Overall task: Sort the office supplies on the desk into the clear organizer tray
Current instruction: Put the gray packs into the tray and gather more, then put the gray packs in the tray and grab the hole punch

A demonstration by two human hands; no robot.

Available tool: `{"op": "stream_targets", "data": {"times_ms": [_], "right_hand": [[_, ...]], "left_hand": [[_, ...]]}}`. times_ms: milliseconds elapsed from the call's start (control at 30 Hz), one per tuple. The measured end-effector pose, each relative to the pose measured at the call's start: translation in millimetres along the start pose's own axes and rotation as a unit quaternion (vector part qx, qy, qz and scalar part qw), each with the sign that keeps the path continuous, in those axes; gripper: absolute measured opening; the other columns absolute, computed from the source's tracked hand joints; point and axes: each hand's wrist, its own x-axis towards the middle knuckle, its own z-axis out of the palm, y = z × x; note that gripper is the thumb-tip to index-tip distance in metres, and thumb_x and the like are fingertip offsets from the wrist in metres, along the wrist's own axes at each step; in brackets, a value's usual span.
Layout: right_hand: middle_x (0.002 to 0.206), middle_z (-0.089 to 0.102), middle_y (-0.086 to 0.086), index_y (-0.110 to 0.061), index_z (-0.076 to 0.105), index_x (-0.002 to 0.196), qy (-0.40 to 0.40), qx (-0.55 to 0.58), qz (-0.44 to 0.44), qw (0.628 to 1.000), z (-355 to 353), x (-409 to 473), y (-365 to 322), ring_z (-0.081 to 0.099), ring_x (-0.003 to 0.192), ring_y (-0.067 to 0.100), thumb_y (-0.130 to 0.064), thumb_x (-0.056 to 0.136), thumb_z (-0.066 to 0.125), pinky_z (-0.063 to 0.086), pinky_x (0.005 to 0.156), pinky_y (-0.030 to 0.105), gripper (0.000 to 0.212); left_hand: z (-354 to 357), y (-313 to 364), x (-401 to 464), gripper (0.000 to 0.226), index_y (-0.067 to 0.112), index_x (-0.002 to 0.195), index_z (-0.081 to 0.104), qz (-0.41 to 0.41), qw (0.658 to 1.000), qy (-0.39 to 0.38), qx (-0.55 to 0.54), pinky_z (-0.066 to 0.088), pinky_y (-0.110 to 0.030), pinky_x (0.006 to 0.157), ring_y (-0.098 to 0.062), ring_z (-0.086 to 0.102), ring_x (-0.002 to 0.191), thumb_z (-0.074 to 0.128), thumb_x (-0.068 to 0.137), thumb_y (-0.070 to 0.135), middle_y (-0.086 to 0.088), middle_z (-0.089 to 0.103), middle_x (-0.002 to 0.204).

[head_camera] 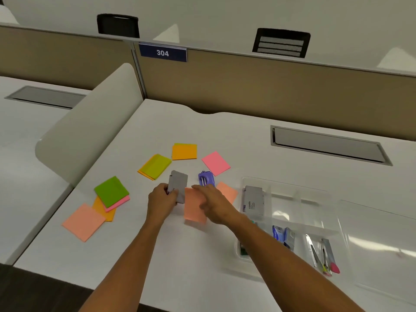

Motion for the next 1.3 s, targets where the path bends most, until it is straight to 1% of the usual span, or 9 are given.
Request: {"op": "stream_targets", "data": {"times_ms": [167, 267, 433, 500, 633, 867, 1067, 1200, 1300], "right_hand": [[0.119, 0.042, 0.002, -0.034, 0.032, 0.148, 0.063, 0.056, 0.034, 0.996, -30, -25, 29, 0.048, 0.112, 0.025, -0.008, 0.093, 0.053, 0.041, 0.088, 0.032, 0.065], [0.123, 0.045, -0.004, -0.04, 0.029, 0.148, 0.118, 0.114, 0.063, 0.984, -50, -44, 50, 0.049, 0.109, 0.02, -0.012, 0.091, 0.06, 0.044, 0.086, 0.031, 0.07], [0.114, 0.051, -0.006, -0.045, 0.039, 0.132, 0.211, 0.183, 0.099, 0.955, -86, -80, 89, 0.061, 0.086, 0.008, -0.015, 0.088, 0.068, 0.047, 0.061, 0.014, 0.06], [0.116, 0.05, -0.007, -0.041, 0.043, 0.129, 0.252, 0.187, 0.118, 0.942, -100, -91, 105, 0.06, 0.085, 0.009, -0.016, 0.088, 0.069, 0.045, 0.062, 0.015, 0.054], [0.123, 0.05, -0.004, -0.032, 0.048, 0.13, 0.306, 0.178, 0.164, 0.921, -121, -107, 132, 0.057, 0.091, 0.018, -0.013, 0.087, 0.071, 0.046, 0.071, 0.026, 0.052], [0.134, 0.052, 0.003, -0.027, 0.049, 0.133, 0.328, 0.17, 0.199, 0.908, -127, -118, 158, 0.052, 0.101, 0.018, -0.012, 0.087, 0.071, 0.047, 0.084, 0.034, 0.054], [0.133, 0.051, 0.005, -0.026, 0.047, 0.137, 0.301, 0.133, 0.209, 0.921, -124, -123, 167, 0.053, 0.114, 0.028, -0.01, 0.088, 0.068, 0.049, 0.096, 0.043, 0.055], [0.129, 0.049, 0.008, -0.026, 0.047, 0.138, 0.264, 0.105, 0.204, 0.937, -123, -121, 169, 0.051, 0.114, 0.027, -0.005, 0.089, 0.063, 0.046, 0.085, 0.031, 0.055], [0.133, 0.048, 0.01, -0.022, 0.045, 0.141, 0.238, 0.076, 0.214, 0.944, -122, -116, 167, 0.05, 0.116, 0.028, -0.004, 0.09, 0.061, 0.045, 0.09, 0.034, 0.056]], "left_hand": [[25, 31, -15, 0.033, 0.003, 0.119, 0.061, 0.019, 0.999, -0.019, -0.044, 0.06, -0.04, 0.078, -0.028, 0.067, 0.094, 0.062, 0.088, 0.015, -0.015, 0.067, 0.114], [42, 46, -23, 0.03, 0.007, 0.114, 0.065, 0.033, 0.998, -0.035, -0.029, 0.058, -0.042, 0.082, -0.025, 0.066, 0.092, 0.064, 0.086, 0.019, -0.011, 0.069, 0.108], [79, 71, -35, 0.031, 0.011, 0.115, 0.067, 0.051, 0.995, -0.075, -0.032, 0.056, -0.037, 0.081, -0.021, 0.066, 0.092, 0.067, 0.085, 0.02, -0.006, 0.07, 0.108], [93, 81, -42, 0.031, 0.011, 0.114, 0.067, 0.067, 0.993, -0.089, -0.036, 0.057, -0.041, 0.082, -0.02, 0.066, 0.089, 0.068, 0.086, 0.021, -0.006, 0.071, 0.106], [122, 101, -56, 0.034, 0.011, 0.116, 0.062, 0.092, 0.989, -0.106, -0.032, 0.058, -0.042, 0.081, -0.019, 0.068, 0.086, 0.069, 0.086, 0.022, -0.006, 0.071, 0.105], [158, 113, -72, 0.056, 0.019, 0.136, 0.039, 0.128, 0.979, -0.155, 0.024, 0.057, -0.027, 0.07, -0.022, 0.067, 0.093, 0.068, 0.088, 0.019, -0.011, 0.065, 0.117], [173, 109, -77, 0.054, 0.016, 0.137, 0.04, 0.152, 0.97, -0.156, 0.106, 0.057, -0.038, 0.085, -0.026, 0.062, 0.105, 0.064, 0.089, 0.015, -0.012, 0.059, 0.127], [177, 107, -76, 0.055, 0.015, 0.138, 0.042, 0.143, 0.967, -0.171, 0.125, 0.058, -0.043, 0.084, -0.029, 0.062, 0.106, 0.065, 0.088, 0.014, -0.013, 0.059, 0.128], [179, 104, -75, 0.056, 0.013, 0.139, 0.042, 0.139, 0.967, -0.168, 0.134, 0.058, -0.044, 0.084, -0.029, 0.061, 0.108, 0.065, 0.088, 0.014, -0.013, 0.058, 0.129]]}}
